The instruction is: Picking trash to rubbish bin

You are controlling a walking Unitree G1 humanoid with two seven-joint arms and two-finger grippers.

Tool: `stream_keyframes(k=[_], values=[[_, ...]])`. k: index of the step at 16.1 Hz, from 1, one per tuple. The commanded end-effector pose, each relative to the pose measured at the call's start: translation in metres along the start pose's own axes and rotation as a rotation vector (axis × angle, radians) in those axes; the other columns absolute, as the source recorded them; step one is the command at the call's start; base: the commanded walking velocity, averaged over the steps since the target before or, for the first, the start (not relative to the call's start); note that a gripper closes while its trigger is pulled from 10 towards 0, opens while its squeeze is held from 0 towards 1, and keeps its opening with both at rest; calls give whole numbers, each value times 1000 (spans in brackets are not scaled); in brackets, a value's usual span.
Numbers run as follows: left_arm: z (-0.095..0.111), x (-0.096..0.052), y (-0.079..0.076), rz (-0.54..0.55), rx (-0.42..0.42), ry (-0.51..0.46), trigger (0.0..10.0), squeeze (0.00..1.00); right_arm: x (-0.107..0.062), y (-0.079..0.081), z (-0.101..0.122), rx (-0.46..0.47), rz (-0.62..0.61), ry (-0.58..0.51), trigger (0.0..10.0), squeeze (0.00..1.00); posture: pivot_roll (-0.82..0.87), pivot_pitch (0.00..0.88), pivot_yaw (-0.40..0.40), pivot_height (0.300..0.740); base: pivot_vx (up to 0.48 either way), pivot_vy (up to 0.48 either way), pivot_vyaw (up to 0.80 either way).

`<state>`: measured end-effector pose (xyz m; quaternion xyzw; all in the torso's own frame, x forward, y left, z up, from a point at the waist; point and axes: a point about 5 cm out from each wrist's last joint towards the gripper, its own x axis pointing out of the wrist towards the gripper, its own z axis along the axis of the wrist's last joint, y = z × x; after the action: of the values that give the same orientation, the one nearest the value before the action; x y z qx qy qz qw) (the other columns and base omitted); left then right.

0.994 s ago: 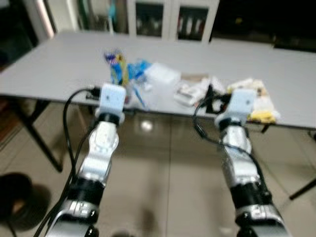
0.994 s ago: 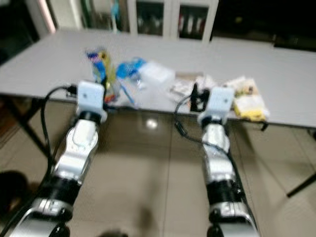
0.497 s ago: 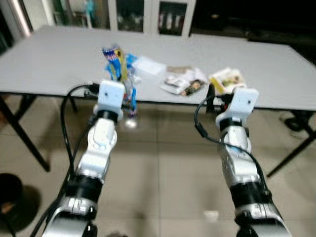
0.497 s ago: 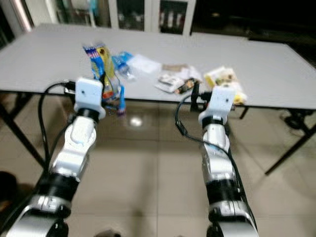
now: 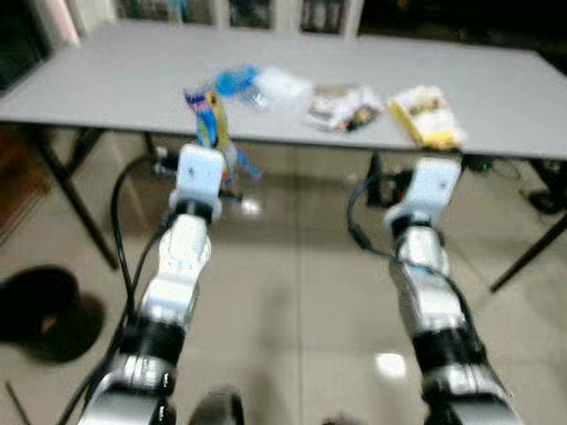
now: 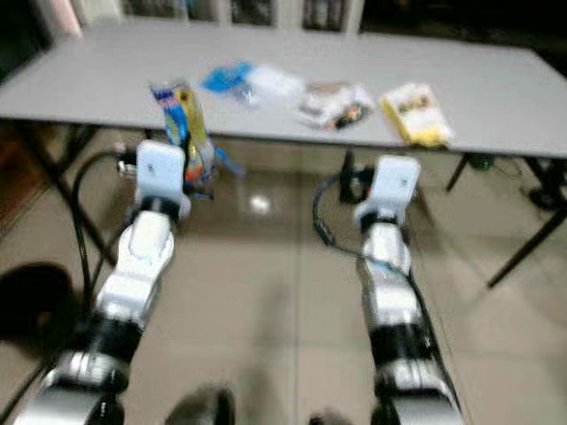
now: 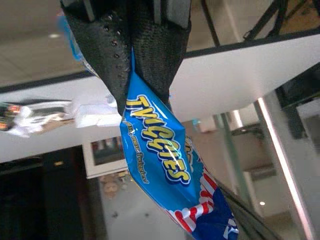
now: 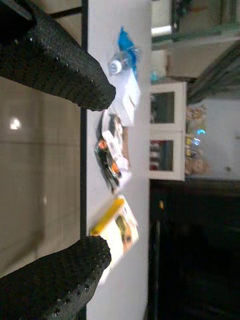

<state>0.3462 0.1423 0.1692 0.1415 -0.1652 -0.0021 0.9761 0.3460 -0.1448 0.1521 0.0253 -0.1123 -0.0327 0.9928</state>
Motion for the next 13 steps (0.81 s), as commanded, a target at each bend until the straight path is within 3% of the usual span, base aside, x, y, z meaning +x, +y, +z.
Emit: stream_keyframes(k=[1,3,10,13], values=[[8,5,-3,-12,-4,-26,10000,0,3,-5,4,1,-14,-10,10000,0,1,42,-55,740,-292,0,0],[7,6,-2,-12,-3,-25,10000,0,3,-5,4,3,-12,-9,10000,0,1,42,-55,740,-347,0,0],[-3,4,-4,-22,-48,48,10000,0,1,-4,-1,-4,-6,22,10000,0,-2,42,-52,740,0,0,0],[-7,3,0,-10,-60,72,10000,0,1,-1,-5,-17,27,52,10000,0,-1,44,-53,740,429,0,0]])
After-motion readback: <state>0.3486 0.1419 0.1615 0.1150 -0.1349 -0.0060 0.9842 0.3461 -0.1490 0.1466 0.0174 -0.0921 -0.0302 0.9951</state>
